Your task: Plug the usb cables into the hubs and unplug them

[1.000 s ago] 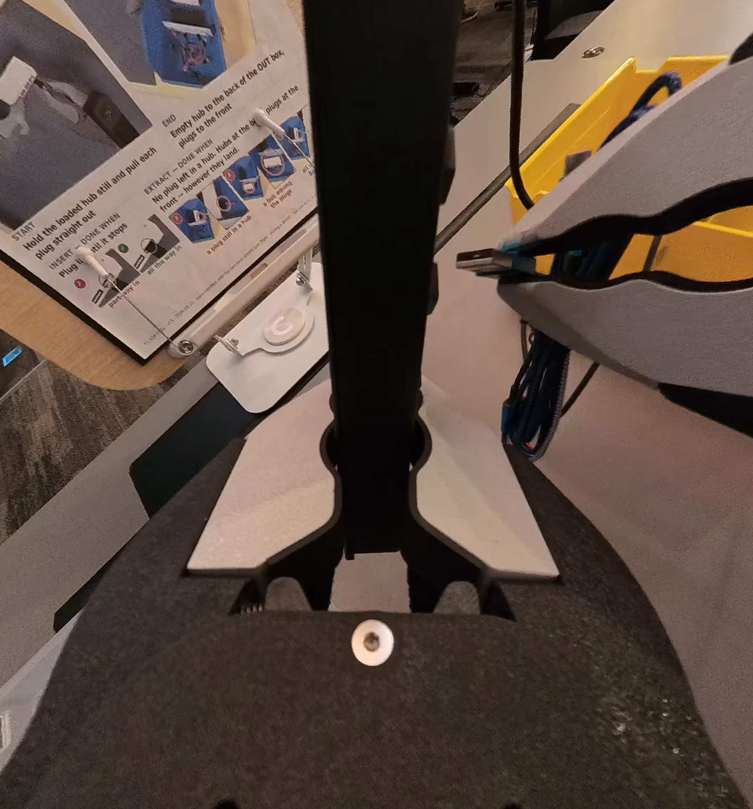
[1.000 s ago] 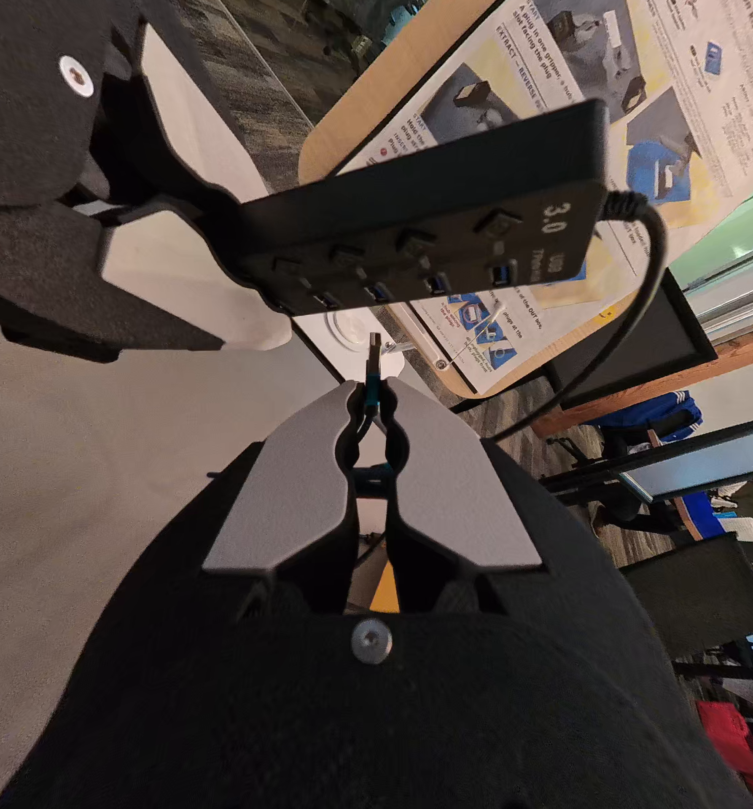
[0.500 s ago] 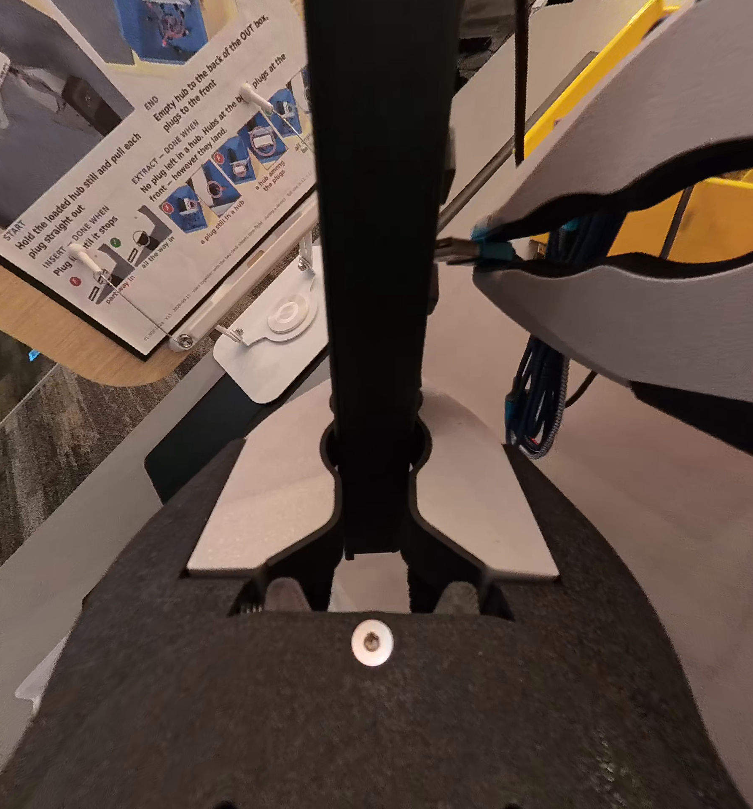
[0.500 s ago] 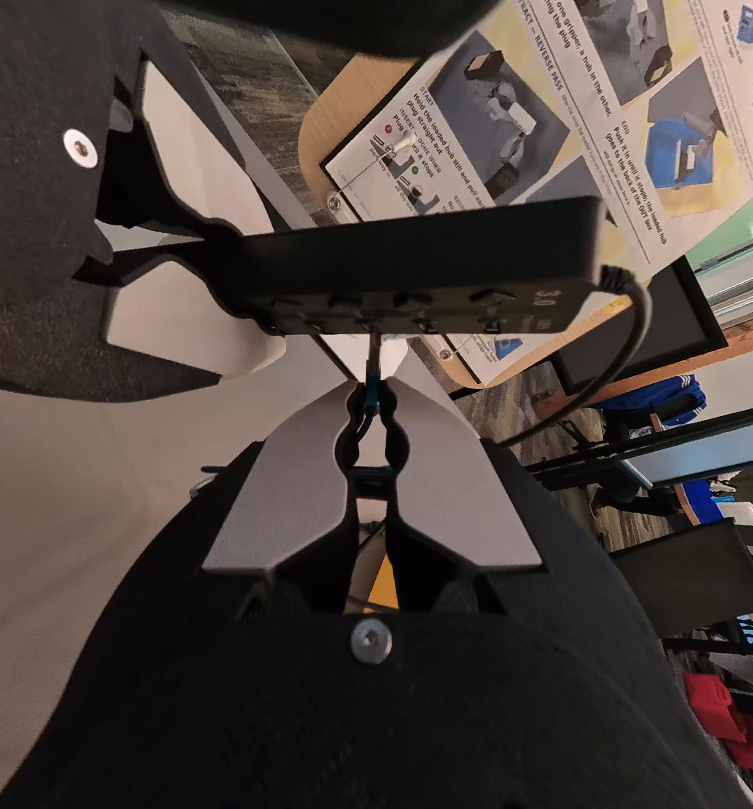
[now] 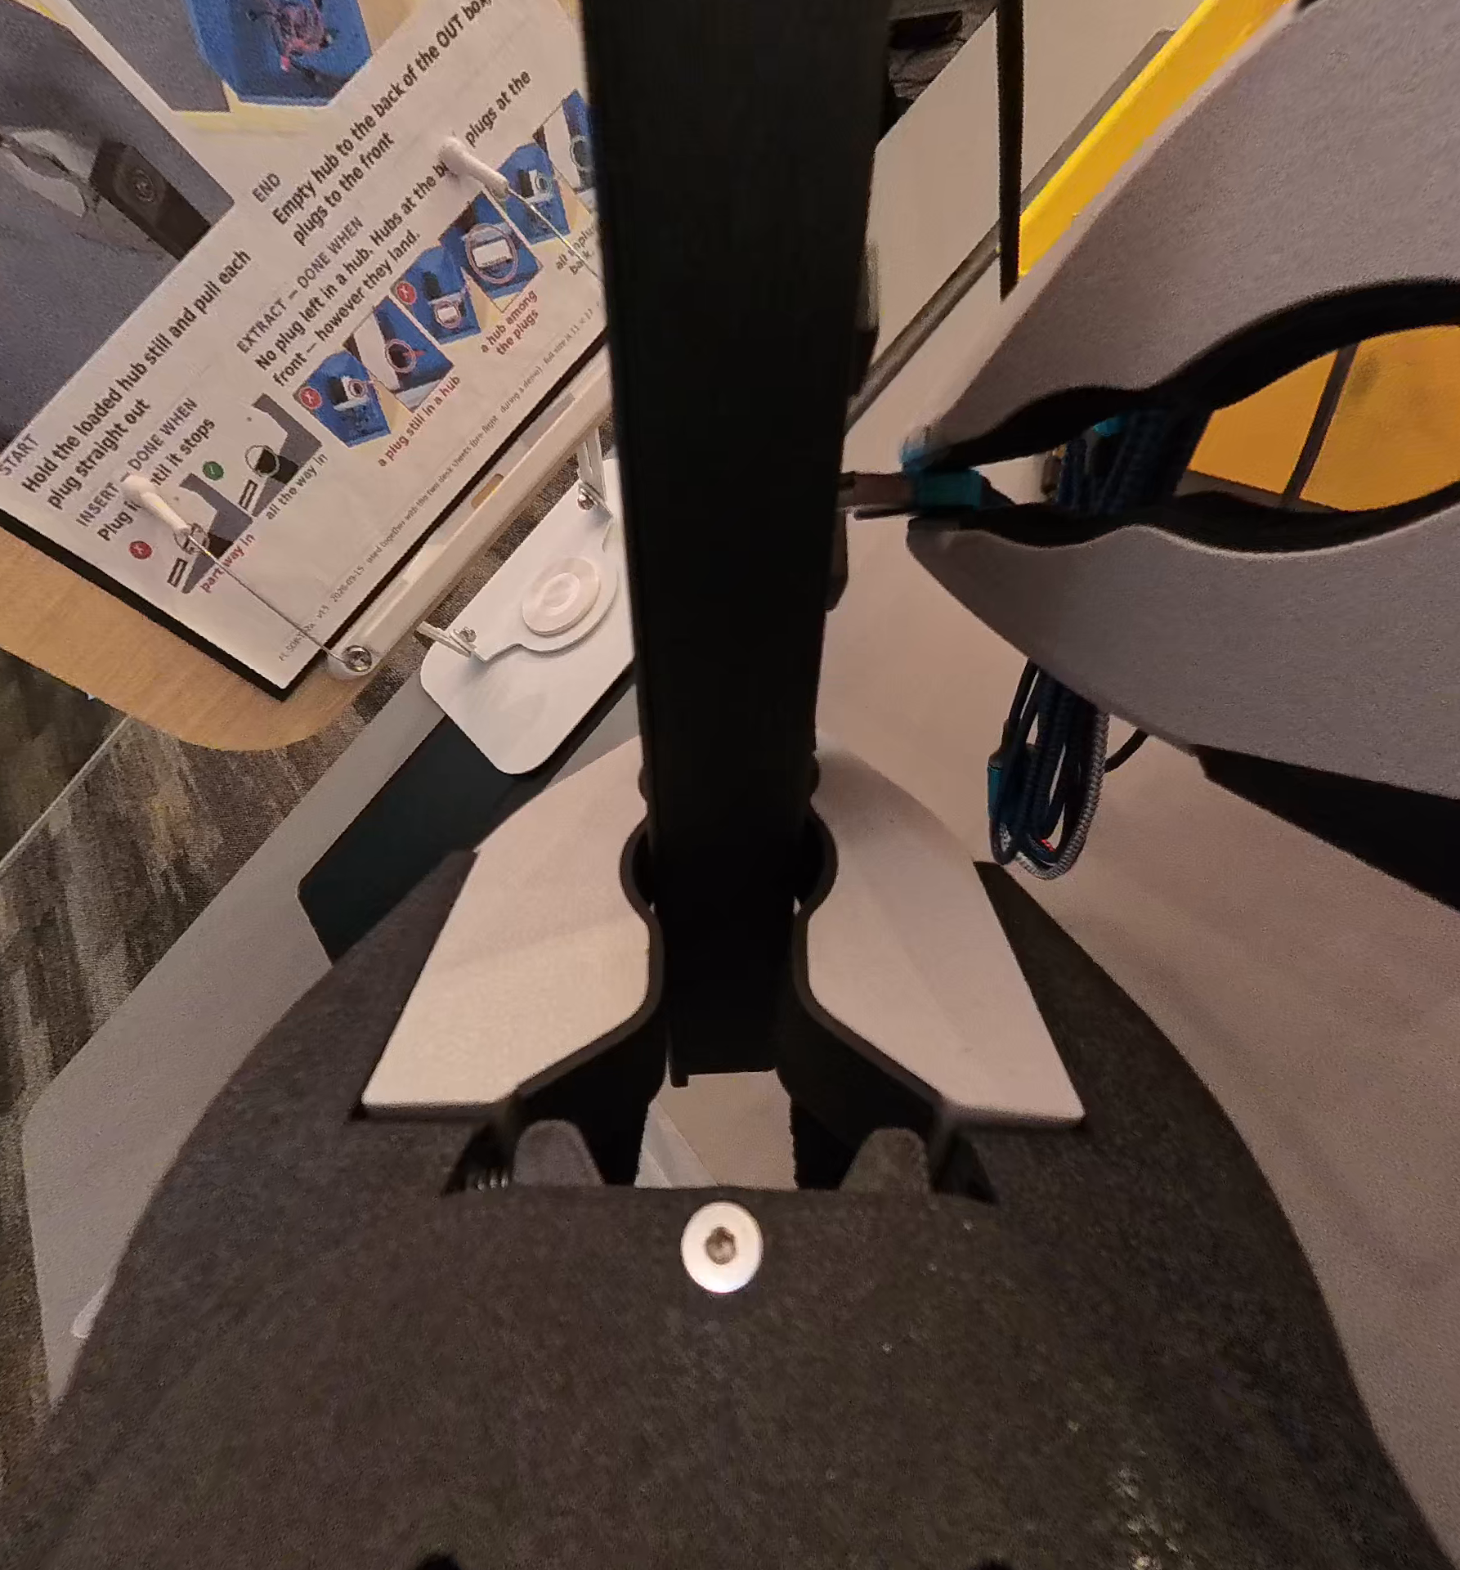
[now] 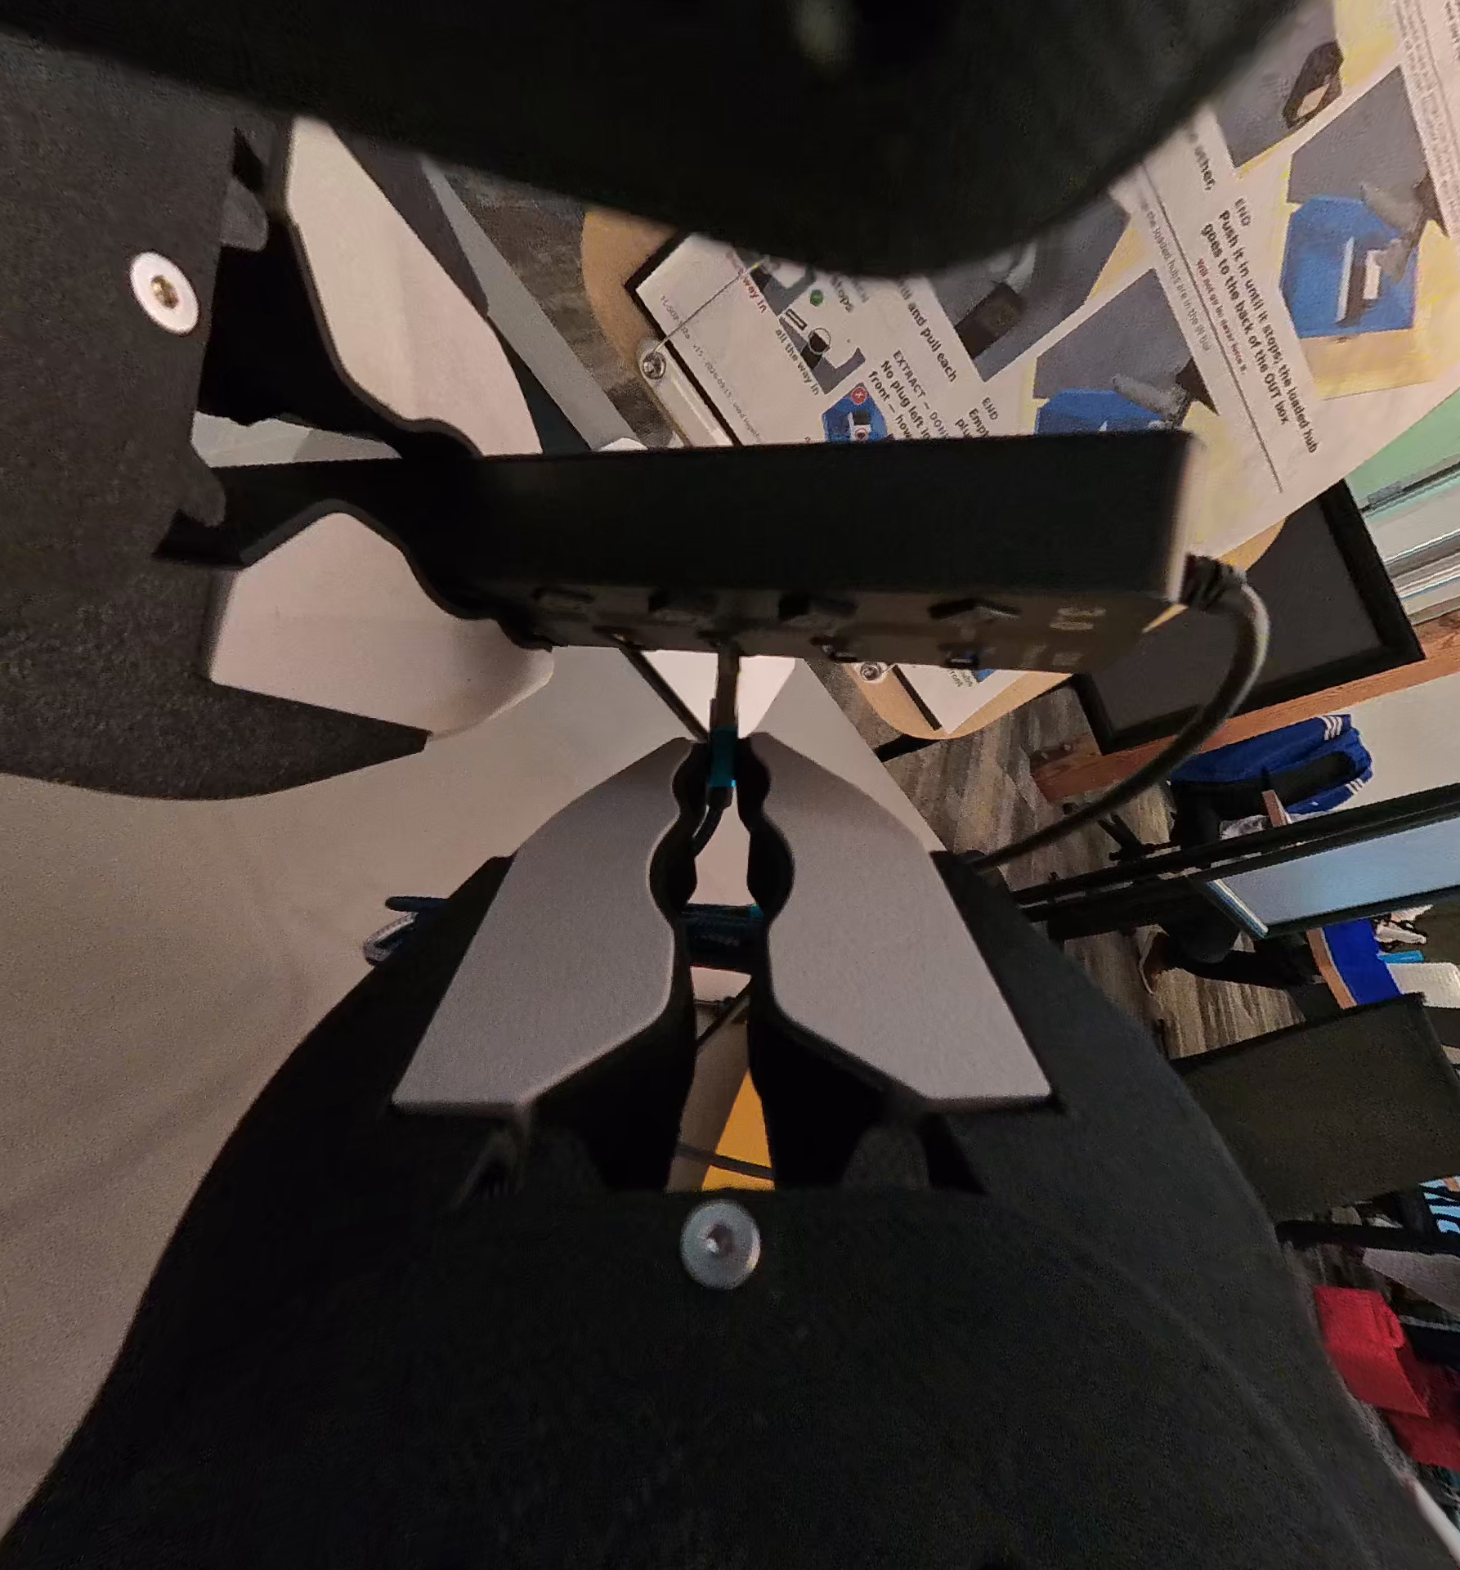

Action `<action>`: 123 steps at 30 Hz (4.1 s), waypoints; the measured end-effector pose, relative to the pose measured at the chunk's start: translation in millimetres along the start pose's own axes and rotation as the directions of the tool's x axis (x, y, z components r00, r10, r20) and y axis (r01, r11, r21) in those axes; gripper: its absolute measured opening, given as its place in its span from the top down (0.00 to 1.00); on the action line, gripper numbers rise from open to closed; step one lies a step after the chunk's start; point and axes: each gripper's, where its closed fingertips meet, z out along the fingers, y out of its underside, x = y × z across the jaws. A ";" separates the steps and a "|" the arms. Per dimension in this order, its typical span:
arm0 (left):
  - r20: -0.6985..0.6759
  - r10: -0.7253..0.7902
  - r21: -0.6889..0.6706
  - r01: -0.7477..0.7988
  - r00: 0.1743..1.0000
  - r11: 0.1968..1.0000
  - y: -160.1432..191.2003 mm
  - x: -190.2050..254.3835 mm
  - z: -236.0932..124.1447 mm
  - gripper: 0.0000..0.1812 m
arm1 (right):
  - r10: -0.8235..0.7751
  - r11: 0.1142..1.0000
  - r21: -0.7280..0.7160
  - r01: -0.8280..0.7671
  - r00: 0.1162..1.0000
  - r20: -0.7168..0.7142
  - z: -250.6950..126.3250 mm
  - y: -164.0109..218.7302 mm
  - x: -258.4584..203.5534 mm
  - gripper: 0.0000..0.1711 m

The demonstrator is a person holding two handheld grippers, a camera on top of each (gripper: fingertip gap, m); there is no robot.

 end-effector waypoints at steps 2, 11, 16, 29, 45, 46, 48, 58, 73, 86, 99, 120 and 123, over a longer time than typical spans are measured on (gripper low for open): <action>-0.003 -0.002 -0.002 0.002 1.000 1.000 0.3 0.6 0.6 0.86 | 0.014 1.000 0.011 -0.014 1.000 0.008 -0.6 -0.4 -1.1 0.95; -0.022 -0.003 -0.013 0.003 1.000 1.000 3.1 2.6 4.7 0.86 | 0.016 1.000 0.024 -0.016 1.000 0.012 -0.4 1.6 -4.1 0.95; -0.023 -0.039 -0.035 0.038 0.999 0.999 13.0 -14.1 1.2 0.86 | 0.053 0.998 0.027 -0.054 0.996 0.066 -6.6 13.9 -16.2 0.95; 0.044 -0.132 0.030 0.131 0.990 0.991 15.3 -58.3 -30.4 0.86 | -0.569 0.821 -0.120 0.558 0.818 -0.088 -44.0 83.2 -79.5 0.95; -0.002 -0.133 0.032 0.133 0.991 0.991 13.9 -49.9 -26.8 0.86 | -0.578 0.805 -0.087 0.587 0.809 0.105 -21.6 103.1 -218.8 0.95; -0.002 -0.132 0.031 0.132 0.991 0.991 14.1 -49.8 -26.8 0.86 | -0.562 0.816 -0.086 0.572 0.819 0.116 -21.8 102.9 -219.4 0.95; -0.002 -0.131 0.030 0.131 0.991 0.991 14.3 -49.8 -26.6 0.86 | -0.516 0.842 -0.087 0.532 0.843 0.156 -21.9 103.3 -220.0 0.95; -0.002 -0.126 0.026 0.126 0.992 0.992 14.6 -49.2 -25.7 0.86 | -0.125 0.980 -0.034 0.195 0.743 0.657 -47.5 99.8 -222.3 0.89; -0.002 -0.108 0.003 0.108 0.994 0.994 17.8 -46.5 -18.8 0.86 | -0.184 0.970 0.076 0.231 0.493 0.850 -22.2 100.7 -208.9 0.99; -0.013 -0.089 -0.008 0.089 0.996 0.996 17.8 -40.7 -14.6 0.86 | -0.216 0.959 0.098 0.265 0.465 0.858 -18.7 106.2 -213.9 0.96; -0.021 -0.083 -0.010 0.083 0.996 0.997 17.6 -38.5 -13.7 0.86 | -0.223 0.962 0.143 0.231 0.373 0.901 -20.8 104.3 -214.8 0.94; -0.027 -0.071 -0.014 0.070 0.997 0.997 18.1 -37.8 -12.9 0.86 | -0.008 0.993 -0.020 0.121 0.223 0.975 -9.0 108.7 -211.6 0.79; -0.027 -0.070 -0.019 0.070 0.997 0.997 19.2 -38.5 -12.5 0.86 | -0.014 0.995 -0.011 0.103 0.233 0.972 -8.9 108.1 -207.6 0.81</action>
